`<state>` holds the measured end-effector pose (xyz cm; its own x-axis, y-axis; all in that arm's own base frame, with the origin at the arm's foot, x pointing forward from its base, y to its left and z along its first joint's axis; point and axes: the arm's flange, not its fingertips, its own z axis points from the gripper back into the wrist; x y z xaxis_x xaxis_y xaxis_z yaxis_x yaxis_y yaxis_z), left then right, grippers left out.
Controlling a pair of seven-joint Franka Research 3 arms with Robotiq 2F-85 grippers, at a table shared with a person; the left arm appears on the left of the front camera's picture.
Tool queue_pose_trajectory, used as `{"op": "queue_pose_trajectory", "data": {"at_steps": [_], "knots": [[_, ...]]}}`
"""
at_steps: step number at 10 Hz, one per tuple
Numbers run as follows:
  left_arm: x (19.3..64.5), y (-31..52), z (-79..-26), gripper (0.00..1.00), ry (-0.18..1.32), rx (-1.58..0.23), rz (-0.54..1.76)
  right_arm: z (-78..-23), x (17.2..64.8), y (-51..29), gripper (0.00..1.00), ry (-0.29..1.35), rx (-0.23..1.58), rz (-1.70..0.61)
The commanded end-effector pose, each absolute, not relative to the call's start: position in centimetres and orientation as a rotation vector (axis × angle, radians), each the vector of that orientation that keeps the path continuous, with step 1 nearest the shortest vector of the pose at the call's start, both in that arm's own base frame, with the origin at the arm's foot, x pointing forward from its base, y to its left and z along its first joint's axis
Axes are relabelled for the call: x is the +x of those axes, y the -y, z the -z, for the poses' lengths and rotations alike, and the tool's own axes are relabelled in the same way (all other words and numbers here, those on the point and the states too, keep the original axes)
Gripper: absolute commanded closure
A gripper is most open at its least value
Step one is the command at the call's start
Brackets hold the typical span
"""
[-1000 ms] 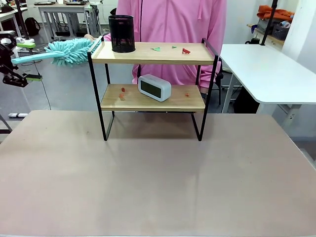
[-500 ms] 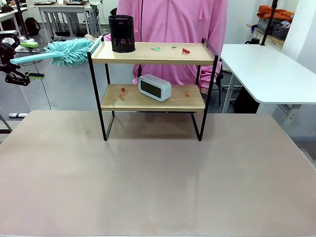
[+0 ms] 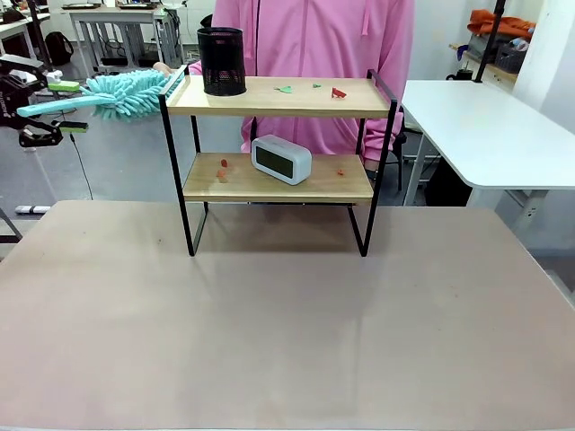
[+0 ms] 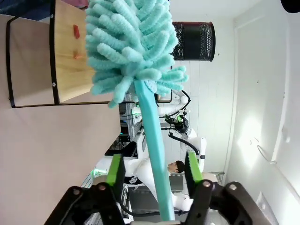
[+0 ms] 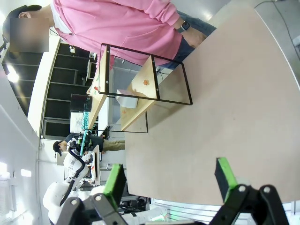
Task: Clean the shelf.
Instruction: Pick up the Duster from the human.
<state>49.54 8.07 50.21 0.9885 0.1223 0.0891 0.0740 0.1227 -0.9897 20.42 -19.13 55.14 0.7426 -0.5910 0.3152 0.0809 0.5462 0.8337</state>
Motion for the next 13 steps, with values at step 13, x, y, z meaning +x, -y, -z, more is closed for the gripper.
{"op": "queue_pose_trajectory", "data": {"at_steps": [13], "knots": [[44.2,-9.8,-53.8,1.00,0.294,-1.379,0.062,-55.2,20.5,19.2,0.00,0.650,0.930,0.410]]}}
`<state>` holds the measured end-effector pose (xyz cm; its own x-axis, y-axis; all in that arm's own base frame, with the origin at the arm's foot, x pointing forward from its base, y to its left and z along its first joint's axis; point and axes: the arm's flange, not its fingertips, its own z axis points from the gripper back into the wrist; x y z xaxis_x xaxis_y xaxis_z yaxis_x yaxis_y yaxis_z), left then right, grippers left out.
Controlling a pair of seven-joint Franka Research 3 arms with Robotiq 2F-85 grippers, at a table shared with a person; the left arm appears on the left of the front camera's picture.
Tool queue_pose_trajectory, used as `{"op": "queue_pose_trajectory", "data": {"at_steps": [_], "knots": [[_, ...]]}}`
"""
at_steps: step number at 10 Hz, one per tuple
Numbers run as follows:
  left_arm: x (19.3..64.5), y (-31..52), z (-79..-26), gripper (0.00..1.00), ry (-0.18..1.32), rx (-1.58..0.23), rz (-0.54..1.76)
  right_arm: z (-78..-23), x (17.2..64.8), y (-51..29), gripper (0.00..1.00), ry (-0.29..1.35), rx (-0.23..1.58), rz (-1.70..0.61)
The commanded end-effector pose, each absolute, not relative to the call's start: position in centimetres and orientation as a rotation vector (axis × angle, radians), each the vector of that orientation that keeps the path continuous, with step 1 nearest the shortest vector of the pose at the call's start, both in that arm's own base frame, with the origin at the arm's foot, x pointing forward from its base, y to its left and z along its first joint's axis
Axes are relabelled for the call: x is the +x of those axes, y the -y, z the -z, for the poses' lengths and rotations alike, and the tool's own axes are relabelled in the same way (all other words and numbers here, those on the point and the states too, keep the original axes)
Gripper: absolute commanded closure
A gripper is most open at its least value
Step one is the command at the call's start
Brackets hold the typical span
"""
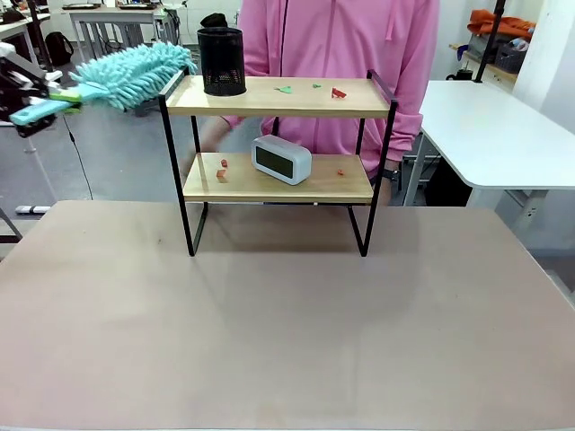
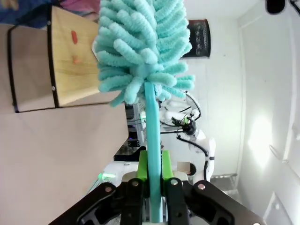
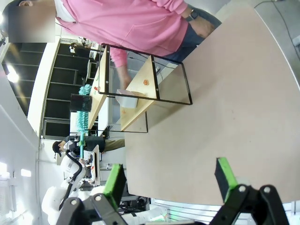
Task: Clean the shelf.
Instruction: Pick up the Duster from the human.
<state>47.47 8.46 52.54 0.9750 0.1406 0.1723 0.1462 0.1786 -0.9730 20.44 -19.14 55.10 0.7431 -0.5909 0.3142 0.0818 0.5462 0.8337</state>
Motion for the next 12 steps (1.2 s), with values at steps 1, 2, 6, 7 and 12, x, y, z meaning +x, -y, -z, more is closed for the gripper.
{"op": "queue_pose_trajectory", "data": {"at_steps": [1,2,6,7,12], "knots": [[40.3,-12.1,-55.2,1.00,0.333,-1.320,0.113,-55.2,20.5,19.2,0.00,0.650,0.930,0.410],[36.5,-13.6,-55.8,1.00,0.354,-1.262,0.151,-55.2,20.5,19.2,0.00,0.650,0.930,0.410],[24.2,-15.7,-54.3,1.00,0.308,-0.976,0.244,-55.2,20.5,19.2,0.00,0.650,0.930,0.410],[22.4,-15.8,-53.4,1.00,0.283,-0.879,0.243,-55.2,20.5,19.2,0.00,0.650,0.930,0.410],[21.8,-16.2,-53.5,1.00,0.225,-0.894,0.247,-55.2,20.5,19.2,0.00,0.650,0.930,0.410]]}}
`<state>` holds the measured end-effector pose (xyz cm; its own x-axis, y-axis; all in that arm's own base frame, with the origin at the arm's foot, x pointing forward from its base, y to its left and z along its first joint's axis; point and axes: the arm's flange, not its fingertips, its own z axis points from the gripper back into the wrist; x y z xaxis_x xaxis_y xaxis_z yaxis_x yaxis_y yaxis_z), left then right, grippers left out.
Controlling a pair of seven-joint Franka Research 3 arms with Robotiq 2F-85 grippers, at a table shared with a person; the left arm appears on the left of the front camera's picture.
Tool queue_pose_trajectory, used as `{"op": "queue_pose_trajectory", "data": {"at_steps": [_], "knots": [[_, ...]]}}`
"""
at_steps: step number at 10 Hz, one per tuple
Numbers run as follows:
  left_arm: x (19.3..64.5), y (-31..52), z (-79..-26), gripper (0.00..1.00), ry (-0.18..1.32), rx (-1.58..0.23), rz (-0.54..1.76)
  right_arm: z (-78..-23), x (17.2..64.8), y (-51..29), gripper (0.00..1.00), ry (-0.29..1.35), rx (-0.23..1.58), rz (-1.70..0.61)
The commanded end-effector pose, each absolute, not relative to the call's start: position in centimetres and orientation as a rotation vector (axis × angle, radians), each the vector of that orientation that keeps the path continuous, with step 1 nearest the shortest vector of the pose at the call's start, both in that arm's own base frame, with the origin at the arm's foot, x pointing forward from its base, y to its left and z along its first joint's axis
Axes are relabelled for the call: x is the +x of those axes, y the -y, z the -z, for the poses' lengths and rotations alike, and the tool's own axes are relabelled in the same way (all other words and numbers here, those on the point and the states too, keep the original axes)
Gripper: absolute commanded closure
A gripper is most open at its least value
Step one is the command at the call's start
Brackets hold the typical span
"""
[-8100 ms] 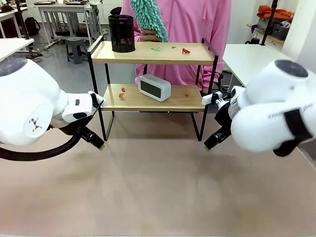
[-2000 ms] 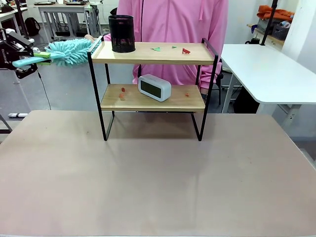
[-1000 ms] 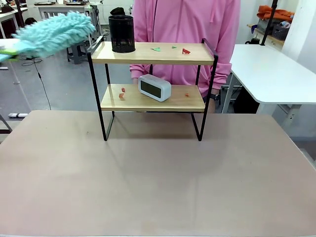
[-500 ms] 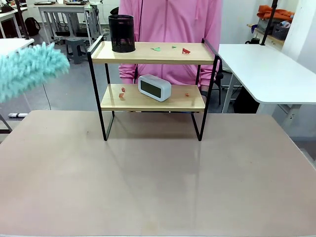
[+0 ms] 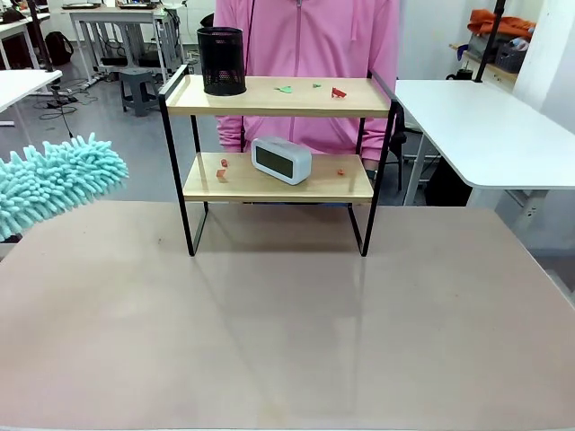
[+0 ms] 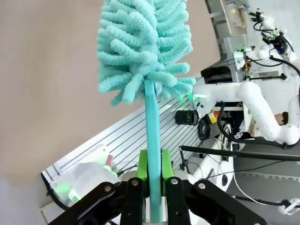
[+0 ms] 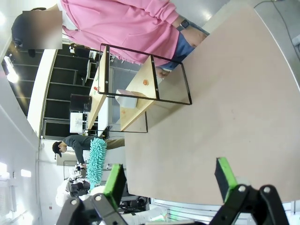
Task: Clean the shelf.
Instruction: Pick up the Duster from the human, then clean the specific tier of the Shelf with the Duster once objects are removed.
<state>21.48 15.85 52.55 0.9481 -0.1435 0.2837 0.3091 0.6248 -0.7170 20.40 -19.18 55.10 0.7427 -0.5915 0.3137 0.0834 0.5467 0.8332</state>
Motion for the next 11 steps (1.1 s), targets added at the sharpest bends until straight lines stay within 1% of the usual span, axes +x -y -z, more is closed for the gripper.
{"op": "queue_pose_trajectory", "data": {"at_steps": [1,11], "knots": [[21.77,-16.18,-53.53,1.00,0.225,-0.894,0.247,-55.17,20.50,19.22,0.00,0.650,0.930,0.410],[21.77,-16.18,-53.53,1.00,0.225,-0.894,0.247,-55.17,20.50,19.22,0.00,0.650,0.930,0.410]]}}
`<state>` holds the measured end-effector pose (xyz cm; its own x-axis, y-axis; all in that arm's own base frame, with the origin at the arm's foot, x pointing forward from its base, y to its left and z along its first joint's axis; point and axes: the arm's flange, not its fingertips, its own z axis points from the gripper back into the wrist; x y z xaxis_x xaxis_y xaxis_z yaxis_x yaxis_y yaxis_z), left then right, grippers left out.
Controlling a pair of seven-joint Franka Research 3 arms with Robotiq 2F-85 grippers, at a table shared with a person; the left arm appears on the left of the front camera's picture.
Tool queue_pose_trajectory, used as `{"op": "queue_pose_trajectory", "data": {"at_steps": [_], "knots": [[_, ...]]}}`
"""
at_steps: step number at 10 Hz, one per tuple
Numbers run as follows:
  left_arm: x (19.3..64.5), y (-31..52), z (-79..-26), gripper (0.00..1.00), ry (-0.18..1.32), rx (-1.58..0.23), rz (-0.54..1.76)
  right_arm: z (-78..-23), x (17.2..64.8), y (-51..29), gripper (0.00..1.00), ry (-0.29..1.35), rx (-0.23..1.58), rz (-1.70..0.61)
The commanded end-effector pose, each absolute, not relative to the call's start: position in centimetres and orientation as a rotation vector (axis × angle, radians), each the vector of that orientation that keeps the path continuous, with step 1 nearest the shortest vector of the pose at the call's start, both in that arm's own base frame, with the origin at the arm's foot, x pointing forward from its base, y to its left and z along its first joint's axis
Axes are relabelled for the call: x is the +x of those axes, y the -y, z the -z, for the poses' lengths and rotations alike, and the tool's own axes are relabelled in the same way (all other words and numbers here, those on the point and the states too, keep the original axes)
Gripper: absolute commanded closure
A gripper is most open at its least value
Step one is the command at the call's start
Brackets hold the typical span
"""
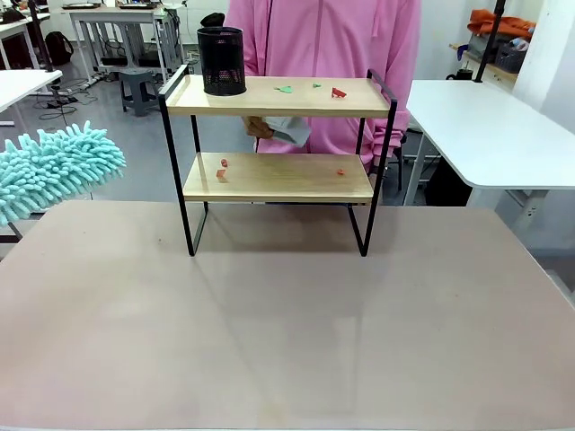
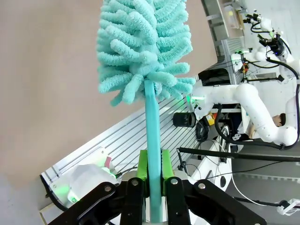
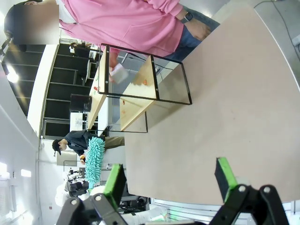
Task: Clean the shelf.
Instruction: Clean the specific tier of the Shelf with the Duster once objects are removed.
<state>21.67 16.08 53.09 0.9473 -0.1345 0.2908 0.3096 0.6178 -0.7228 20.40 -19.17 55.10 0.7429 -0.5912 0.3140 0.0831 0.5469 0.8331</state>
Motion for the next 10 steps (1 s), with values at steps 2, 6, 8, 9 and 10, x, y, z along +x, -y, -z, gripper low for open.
{"op": "queue_pose_trajectory", "data": {"at_steps": [2,6,8,9,10], "knots": [[21.8,-16.2,-53.5,1.00,0.225,-0.894,0.247,-55.2,20.5,19.2,0.00,0.650,0.930,0.410],[21.1,-15.5,-53.4,0.88,0.203,-0.811,0.303,-55.2,20.5,19.2,0.00,0.650,0.930,0.410],[19.3,-13.5,-54.3,0.88,0.131,-0.749,0.512,-55.2,20.5,19.2,0.00,0.650,0.930,0.410],[18.5,-11.8,-54.6,0.88,0.114,-0.714,0.583,-55.2,20.5,19.2,0.00,0.650,0.930,0.410],[17.8,-9.8,-54.9,0.88,0.090,-0.703,0.677,-55.2,20.5,19.2,0.00,0.650,0.930,0.410]]}}
